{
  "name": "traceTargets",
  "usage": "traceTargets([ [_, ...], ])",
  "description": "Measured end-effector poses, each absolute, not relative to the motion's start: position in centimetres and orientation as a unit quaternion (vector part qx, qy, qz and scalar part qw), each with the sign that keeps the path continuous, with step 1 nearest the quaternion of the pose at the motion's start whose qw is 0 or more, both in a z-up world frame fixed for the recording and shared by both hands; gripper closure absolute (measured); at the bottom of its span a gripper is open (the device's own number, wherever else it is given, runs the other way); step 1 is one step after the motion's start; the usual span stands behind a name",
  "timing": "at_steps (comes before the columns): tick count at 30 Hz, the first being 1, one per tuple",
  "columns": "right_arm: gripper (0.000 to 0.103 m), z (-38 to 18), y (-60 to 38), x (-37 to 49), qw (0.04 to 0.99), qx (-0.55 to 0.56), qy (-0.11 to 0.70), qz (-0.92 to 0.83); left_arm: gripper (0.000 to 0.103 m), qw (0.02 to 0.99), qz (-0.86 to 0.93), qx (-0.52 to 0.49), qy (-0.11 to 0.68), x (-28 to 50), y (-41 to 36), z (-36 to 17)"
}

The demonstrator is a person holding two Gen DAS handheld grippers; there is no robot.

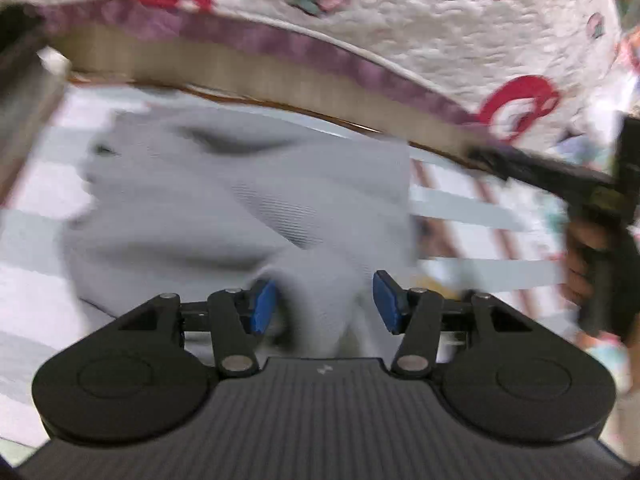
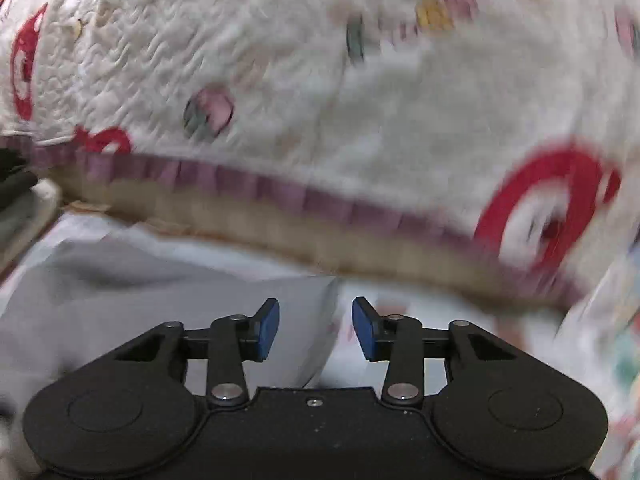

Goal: Fold clothes

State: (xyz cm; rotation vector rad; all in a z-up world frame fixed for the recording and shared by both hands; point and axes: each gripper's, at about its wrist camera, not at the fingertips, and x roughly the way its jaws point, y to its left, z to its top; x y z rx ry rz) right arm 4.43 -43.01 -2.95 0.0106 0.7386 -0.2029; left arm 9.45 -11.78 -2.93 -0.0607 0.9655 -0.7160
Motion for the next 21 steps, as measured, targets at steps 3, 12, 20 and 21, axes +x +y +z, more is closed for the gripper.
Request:
traceTargets([
  [3, 0.056, -4.9, -43.5, 1.5, 0.916, 0.024, 0.398, -0.053, 0.039, 0.842, -0.318, -0.036, 0.435, 8.3, -8.0, -3.9],
  [12, 0.038, -6.7, -37.8, -4.9, 0.888, 0.087, 0.441, 0.103, 0.038, 0.833, -0.264, -0.054, 0.484, 10.4, -6.5, -7.8],
  [20, 0.036, -10.9, -34.3, -5.9, 0.868, 0.029, 0.489, 0.087, 0.038, 0.813, -0.379, 0.0, 0.443, 6.3, -9.9, -7.0],
  [21, 0.036, -11.2, -34.2, -6.0, 0.869, 0.028, 0.487, 0.082, 0.037, 0.819, -0.373, 0.021, 0.435, 5.8, -10.6, -7.1],
])
